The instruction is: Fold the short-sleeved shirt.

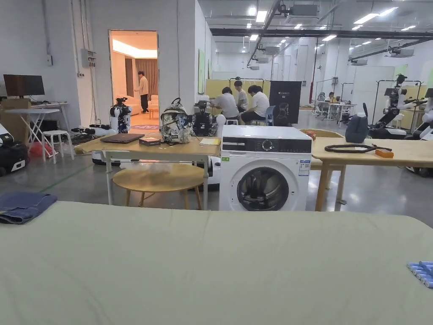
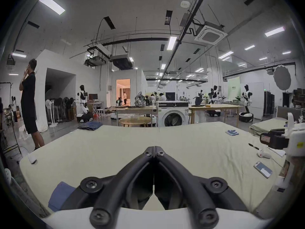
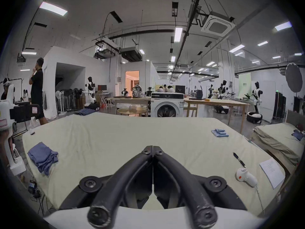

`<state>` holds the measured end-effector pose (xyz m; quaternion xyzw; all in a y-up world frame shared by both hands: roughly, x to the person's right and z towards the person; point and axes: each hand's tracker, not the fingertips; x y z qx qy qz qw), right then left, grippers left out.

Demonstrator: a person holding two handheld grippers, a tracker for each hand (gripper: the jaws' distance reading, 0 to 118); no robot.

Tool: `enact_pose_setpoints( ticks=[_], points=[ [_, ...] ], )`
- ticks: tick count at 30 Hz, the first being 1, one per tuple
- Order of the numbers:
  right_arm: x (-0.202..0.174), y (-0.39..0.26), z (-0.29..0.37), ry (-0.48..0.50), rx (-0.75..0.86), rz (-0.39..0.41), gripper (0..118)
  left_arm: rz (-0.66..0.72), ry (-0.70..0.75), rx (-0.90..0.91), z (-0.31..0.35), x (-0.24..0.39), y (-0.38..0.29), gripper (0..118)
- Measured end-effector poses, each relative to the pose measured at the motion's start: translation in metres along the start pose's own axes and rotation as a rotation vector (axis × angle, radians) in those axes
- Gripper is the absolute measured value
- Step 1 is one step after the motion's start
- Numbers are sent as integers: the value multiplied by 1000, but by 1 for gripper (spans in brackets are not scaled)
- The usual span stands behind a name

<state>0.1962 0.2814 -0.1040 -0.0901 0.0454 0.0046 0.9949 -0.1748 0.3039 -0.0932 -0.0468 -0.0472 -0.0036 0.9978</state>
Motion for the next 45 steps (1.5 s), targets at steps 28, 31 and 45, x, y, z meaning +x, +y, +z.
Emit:
enact_pose_setpoints(
  ticks=[28,31,45],
  points=[
    [-12,17,4,12,52,11,118,23,-12,43,7,12,5,108],
    [-13,18,1,-2,19,-5,118,37,-12,29,7,11,3,108],
    [-18,36,-13,-57,-118,-168,118,123,-73,1,8,9,11,108]
  ],
)
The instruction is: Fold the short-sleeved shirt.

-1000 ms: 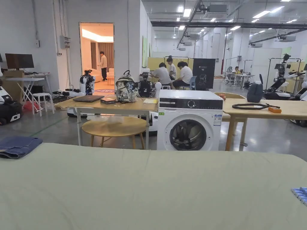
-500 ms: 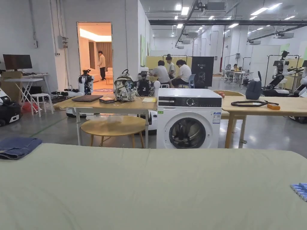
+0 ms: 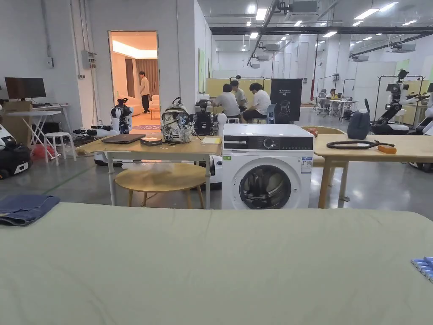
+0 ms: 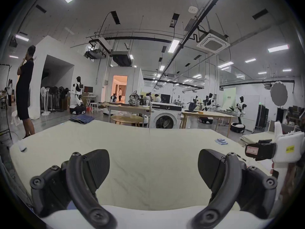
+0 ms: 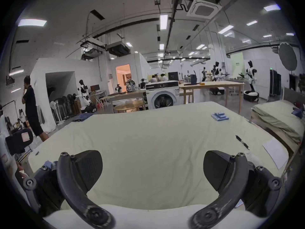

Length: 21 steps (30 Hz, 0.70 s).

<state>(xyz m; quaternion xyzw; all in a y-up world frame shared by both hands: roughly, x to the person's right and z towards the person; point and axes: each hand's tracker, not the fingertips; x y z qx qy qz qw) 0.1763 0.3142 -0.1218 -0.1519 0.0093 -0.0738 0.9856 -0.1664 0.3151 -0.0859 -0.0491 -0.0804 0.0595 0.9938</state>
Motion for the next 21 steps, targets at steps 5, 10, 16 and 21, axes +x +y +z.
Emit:
enact_pose_setpoints(
  ticks=[5,10,16,21],
  points=[
    [-2,2,-2,-40,-16,14,118,9,-10,18,2,2,5,108],
    [-6,-2,-2,-37,-24,5,118,18,-19,22,2,4,6,108],
    [-11,-5,-7,45,-54,-44,118,6,-36,7,-1,7,4,108],
    [-19,-7,-10,-12,-16,1,118,9,-44,-9,-4,8,2,108]
  ],
)
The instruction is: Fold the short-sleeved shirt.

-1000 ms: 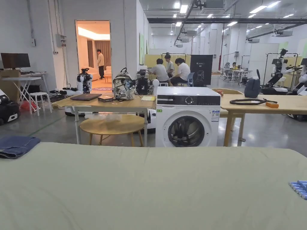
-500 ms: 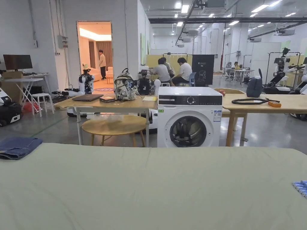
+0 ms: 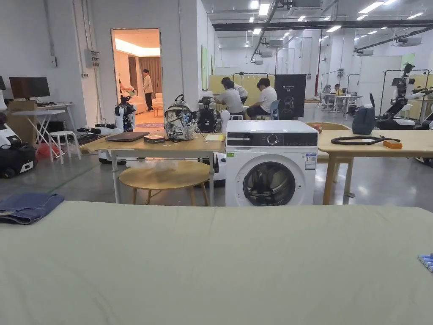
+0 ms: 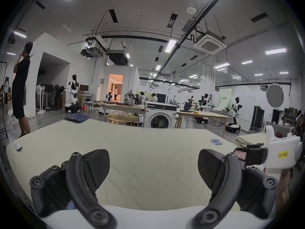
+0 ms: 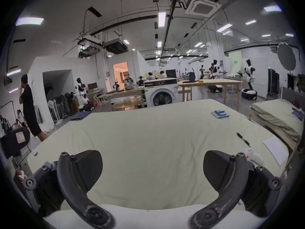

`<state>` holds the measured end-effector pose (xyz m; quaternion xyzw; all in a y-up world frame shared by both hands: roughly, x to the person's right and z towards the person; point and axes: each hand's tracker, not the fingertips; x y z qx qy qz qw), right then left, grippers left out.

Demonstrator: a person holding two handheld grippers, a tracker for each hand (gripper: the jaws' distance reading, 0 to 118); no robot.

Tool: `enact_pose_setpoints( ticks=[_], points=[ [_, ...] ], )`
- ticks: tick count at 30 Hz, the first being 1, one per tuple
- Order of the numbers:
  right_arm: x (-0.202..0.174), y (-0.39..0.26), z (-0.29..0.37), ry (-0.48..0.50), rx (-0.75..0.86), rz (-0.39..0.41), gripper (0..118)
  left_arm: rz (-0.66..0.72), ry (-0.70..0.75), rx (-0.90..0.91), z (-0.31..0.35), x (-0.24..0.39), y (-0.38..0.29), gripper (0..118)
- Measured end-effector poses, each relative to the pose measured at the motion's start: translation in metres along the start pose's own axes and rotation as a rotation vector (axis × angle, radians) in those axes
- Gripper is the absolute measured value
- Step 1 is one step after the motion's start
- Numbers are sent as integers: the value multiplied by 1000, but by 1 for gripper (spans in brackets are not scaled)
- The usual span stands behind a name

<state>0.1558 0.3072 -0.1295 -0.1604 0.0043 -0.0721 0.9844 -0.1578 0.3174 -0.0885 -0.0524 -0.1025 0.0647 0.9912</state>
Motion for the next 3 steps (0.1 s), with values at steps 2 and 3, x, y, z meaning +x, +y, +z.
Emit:
enact_pose_setpoints(
  ticks=[2,3],
  points=[
    [1,2,0,48,-14,-19,118,-2,4,-7,-3,1,-1,108],
    [2,2,-1,82,-13,-28,118,-9,8,-8,-3,2,-1,108]
  ],
)
